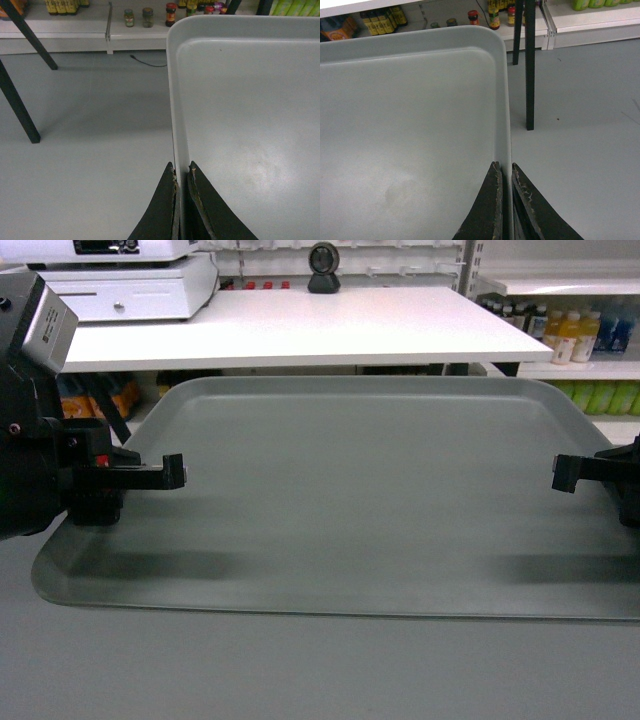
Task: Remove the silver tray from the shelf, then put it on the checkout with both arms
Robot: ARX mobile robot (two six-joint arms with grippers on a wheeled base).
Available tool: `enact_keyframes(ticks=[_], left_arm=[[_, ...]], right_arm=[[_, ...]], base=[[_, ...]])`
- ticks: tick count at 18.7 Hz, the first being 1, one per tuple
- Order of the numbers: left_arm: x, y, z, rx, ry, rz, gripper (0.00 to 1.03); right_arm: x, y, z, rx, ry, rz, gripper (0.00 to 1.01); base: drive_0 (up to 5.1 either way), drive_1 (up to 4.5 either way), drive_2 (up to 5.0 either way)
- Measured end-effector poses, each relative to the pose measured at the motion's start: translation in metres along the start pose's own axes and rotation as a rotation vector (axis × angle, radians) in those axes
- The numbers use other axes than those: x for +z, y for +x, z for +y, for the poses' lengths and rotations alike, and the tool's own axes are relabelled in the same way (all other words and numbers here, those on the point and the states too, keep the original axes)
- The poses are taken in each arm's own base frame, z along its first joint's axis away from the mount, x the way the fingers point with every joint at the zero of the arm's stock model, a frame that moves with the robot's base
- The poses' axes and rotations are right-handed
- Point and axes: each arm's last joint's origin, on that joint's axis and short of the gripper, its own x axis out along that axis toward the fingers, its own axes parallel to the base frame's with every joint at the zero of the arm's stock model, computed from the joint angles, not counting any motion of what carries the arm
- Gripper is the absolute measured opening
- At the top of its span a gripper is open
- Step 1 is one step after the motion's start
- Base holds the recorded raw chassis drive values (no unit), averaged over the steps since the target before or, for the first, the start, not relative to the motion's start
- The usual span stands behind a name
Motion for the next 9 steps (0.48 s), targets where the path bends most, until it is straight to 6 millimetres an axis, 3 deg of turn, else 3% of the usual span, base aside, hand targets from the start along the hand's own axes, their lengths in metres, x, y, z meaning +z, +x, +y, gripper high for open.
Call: enact_keyframes(ticks=[3, 9], left_arm=[[-0.0001, 0.0, 0.0, 0.001, 0.0, 0.001, 0.04], [-0.0001, 0.0002, 0.0013, 0.003, -0.001, 0.003, 0.04]], right_arm=[[0.0001, 0.0, 0.0001, 0.001, 0.0, -0.001, 0.03], [-0.0003, 0.0, 0.0001, 0.003, 0.0, 0.002, 0.03]], base=[[-4.9, 2.49, 2.5], [-0.1, -0.06, -0.1]])
